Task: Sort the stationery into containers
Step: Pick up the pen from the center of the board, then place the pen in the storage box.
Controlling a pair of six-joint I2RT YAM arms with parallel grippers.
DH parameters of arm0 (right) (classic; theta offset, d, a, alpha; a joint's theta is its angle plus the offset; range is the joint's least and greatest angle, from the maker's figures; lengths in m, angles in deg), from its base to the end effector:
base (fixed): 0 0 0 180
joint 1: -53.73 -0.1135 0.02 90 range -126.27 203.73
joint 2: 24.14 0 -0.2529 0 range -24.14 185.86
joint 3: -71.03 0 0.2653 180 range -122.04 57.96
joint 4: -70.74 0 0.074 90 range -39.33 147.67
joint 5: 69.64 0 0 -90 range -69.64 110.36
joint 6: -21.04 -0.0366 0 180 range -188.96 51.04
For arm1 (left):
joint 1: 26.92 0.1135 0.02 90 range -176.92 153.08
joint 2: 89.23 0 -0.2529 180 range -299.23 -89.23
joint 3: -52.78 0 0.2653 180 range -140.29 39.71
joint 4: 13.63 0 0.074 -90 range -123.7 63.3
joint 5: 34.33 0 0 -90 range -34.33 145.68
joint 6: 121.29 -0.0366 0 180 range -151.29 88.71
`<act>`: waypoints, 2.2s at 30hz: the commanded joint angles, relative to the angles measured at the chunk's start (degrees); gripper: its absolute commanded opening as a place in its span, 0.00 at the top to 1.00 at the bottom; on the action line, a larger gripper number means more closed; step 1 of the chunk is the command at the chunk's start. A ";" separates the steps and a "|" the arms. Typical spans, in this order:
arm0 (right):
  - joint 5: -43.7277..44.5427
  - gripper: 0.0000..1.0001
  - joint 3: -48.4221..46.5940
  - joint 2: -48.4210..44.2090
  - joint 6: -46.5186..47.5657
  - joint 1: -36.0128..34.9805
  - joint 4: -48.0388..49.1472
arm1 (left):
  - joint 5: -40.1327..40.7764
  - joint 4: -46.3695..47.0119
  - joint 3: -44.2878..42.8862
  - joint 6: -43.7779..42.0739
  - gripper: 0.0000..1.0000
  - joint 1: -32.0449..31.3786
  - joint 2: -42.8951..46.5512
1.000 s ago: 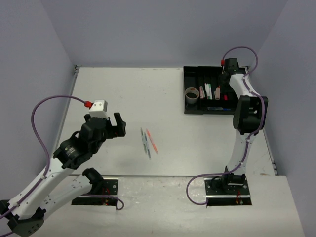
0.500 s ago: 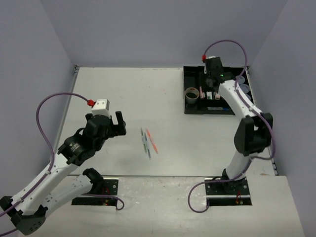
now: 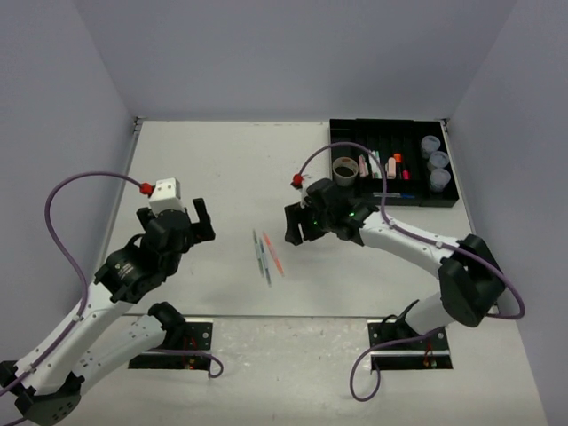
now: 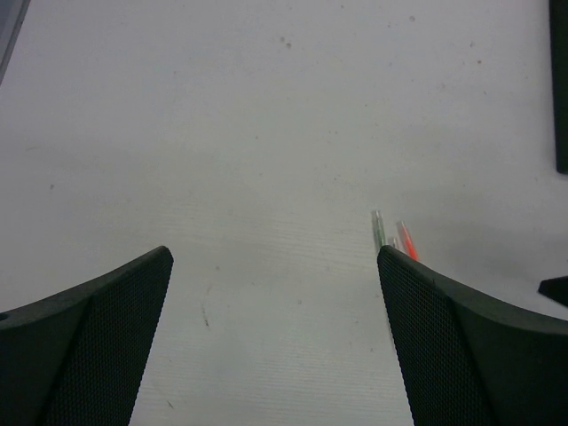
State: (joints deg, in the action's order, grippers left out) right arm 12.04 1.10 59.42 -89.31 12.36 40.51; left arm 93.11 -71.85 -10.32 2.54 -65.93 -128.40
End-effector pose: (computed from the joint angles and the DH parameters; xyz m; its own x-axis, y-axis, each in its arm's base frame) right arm 0.2433 0.2214 0.2259 -0.7422 -0.1951 -0.6412 -0.5057 0.7908 0.3447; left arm 0.1318 -0.0781 0.3228 -0.4246 -0.2249 -0.8770 -0.1528 0.9726 -0.1755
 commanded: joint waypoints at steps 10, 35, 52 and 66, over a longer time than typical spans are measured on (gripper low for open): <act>13.60 0.50 -16.58 20.04 -7.87 -13.21 -10.87 | -2.10 4.01 0.46 -3.27 0.00 0.33 -5.88; 22.43 0.75 -25.83 34.11 -7.40 -14.00 -18.97 | -3.34 4.89 0.81 -4.21 0.00 0.42 -3.71; 23.88 1.00 -21.72 16.42 -2.78 -3.16 -19.49 | -3.77 5.33 0.98 -4.47 0.00 0.42 -1.87; 44.03 1.00 -42.12 25.96 24.65 31.92 -12.37 | -7.16 7.04 1.87 -5.82 0.00 0.42 1.68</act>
State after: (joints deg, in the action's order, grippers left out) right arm 48.44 -30.46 77.17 -75.60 39.77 25.09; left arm 87.46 -67.83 -9.13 -0.99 -65.93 -128.70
